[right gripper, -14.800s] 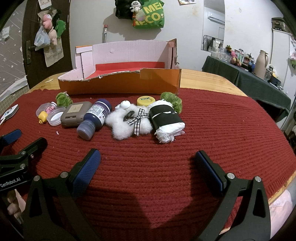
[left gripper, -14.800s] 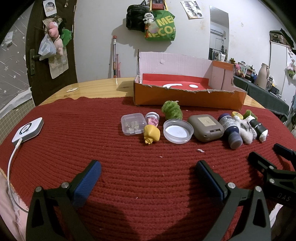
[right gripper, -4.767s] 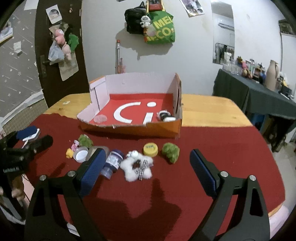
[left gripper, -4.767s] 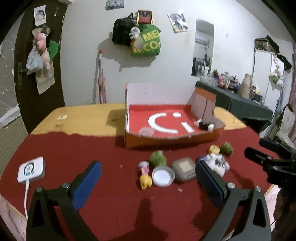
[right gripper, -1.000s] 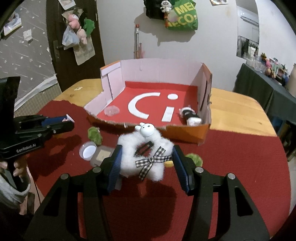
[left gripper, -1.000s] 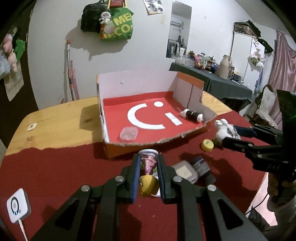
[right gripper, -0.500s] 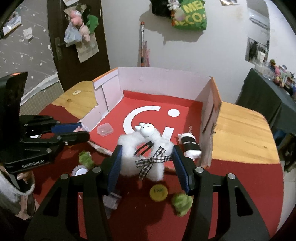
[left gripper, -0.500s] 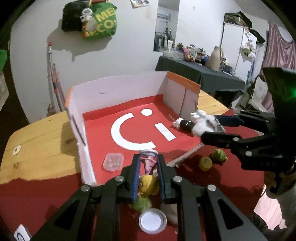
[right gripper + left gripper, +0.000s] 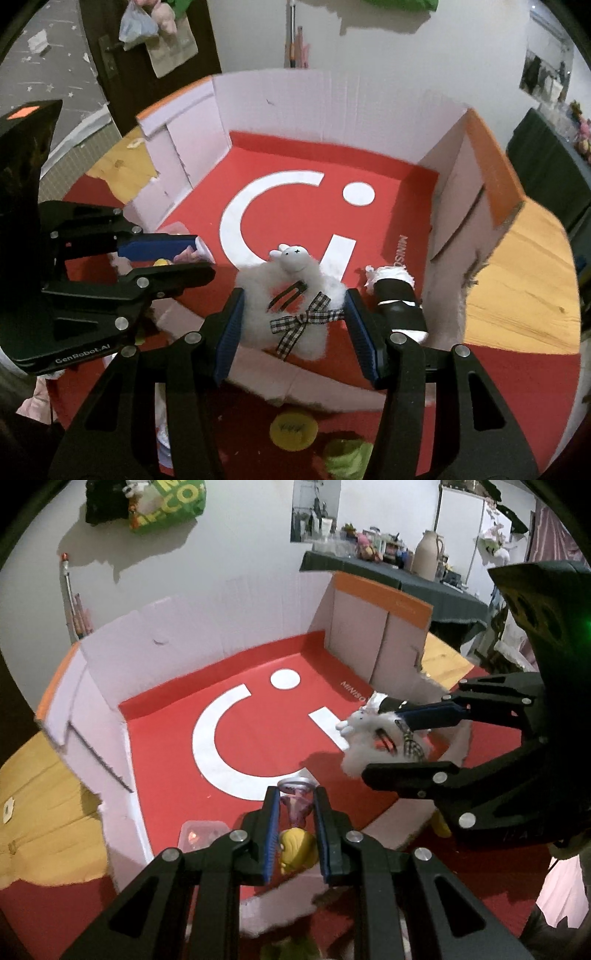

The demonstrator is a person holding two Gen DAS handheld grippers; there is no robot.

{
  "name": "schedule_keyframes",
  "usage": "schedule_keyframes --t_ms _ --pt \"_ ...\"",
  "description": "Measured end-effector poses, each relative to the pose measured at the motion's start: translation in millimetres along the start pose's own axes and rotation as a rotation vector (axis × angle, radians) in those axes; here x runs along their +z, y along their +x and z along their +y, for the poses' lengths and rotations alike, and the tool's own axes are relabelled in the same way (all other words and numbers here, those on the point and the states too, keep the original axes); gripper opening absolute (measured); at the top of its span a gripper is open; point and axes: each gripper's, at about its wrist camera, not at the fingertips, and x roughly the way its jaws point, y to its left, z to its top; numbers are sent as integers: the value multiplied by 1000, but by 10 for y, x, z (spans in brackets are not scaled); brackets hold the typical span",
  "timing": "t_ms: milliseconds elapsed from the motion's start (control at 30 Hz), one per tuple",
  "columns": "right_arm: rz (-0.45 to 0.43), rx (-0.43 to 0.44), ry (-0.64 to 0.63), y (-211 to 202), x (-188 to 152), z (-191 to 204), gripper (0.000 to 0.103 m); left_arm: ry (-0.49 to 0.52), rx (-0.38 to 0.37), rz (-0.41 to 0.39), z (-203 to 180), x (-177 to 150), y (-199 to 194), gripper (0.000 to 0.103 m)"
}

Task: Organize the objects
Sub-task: 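Carry the figurine and sheep into the cardboard box and open both grippers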

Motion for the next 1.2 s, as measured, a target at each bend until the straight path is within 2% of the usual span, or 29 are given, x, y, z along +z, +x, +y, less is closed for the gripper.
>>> schedule_keyframes --t_ms 233,400,1000,1200 --pt "68 -1 -34 176 33 0 52 9 -1 62 48 -1 198 19" --pt "103 -8 -55 276 28 -3 52 6 -9 77 73 10 240 19" --pt "109 -26 -83 263 2 -3 54 62 24 95 10 66 307 19" --pt "109 -36 -88 276 3 1 59 62 27 94 6 71 305 20"
